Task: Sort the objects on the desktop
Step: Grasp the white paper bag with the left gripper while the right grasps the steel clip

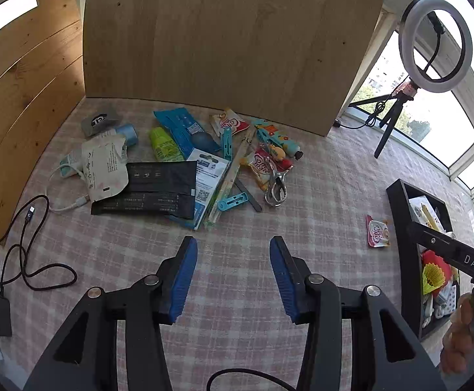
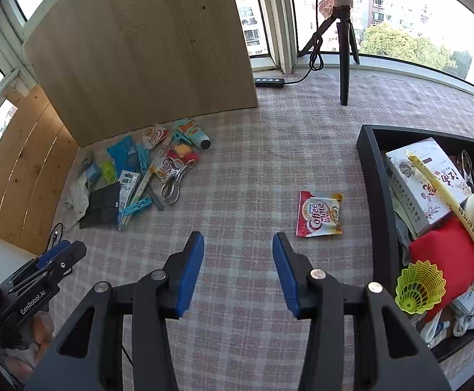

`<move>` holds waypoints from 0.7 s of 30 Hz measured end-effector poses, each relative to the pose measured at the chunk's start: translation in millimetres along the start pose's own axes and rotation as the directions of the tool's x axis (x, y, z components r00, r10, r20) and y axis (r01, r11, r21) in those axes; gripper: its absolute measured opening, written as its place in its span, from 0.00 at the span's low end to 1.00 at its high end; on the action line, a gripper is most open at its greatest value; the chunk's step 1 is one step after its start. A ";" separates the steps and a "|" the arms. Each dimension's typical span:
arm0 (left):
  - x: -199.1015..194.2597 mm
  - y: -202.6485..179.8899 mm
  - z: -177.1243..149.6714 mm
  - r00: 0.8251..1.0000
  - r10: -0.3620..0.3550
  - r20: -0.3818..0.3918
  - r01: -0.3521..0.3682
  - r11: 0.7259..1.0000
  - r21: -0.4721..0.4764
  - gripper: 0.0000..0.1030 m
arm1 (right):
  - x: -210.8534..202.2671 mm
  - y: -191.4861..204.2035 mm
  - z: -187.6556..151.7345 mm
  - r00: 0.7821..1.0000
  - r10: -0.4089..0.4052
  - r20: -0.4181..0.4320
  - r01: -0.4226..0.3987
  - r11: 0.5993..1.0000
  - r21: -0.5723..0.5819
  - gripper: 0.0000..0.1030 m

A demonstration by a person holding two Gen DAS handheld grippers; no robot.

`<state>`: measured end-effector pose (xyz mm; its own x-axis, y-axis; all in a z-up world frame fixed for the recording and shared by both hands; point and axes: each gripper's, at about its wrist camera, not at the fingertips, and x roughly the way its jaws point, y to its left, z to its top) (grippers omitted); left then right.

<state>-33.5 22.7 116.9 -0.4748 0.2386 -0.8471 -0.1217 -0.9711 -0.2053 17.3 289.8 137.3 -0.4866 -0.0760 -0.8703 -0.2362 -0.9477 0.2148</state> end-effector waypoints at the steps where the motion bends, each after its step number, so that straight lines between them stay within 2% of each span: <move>1: 1.6 11.1 5.4 1.000 0.009 -0.001 -0.009 1.000 -0.018 0.43 | 7.0 8.4 3.2 1.000 0.001 -0.009 -0.001 1.000 -0.007 0.42; 10: 36.0 92.6 47.3 0.998 0.055 -0.031 -0.059 0.984 -0.165 0.50 | 91.8 64.7 37.6 0.987 0.030 -0.155 -0.033 0.999 -0.016 0.40; 13: 52.6 108.7 56.3 0.997 0.057 -0.054 -0.067 0.978 -0.198 0.50 | 119.4 71.7 49.7 0.980 0.030 -0.198 -0.031 1.000 -0.004 0.35; 18: 72.4 125.9 66.2 0.996 0.059 -0.074 -0.074 0.969 -0.235 0.50 | 151.7 80.3 61.1 0.969 0.019 -0.247 -0.024 1.000 -0.017 0.33; 21: 80.4 135.0 73.9 0.995 0.069 -0.073 -0.085 0.963 -0.256 0.54 | 165.6 81.5 63.2 0.961 0.023 -0.276 -0.028 0.999 -0.014 0.30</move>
<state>-152.5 -88.7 57.3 -0.4174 0.1704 -0.8926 0.1465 -0.9568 -0.2511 -135.7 219.6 38.7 -0.2410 -0.1807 -0.9536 -0.2104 -0.9494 0.2331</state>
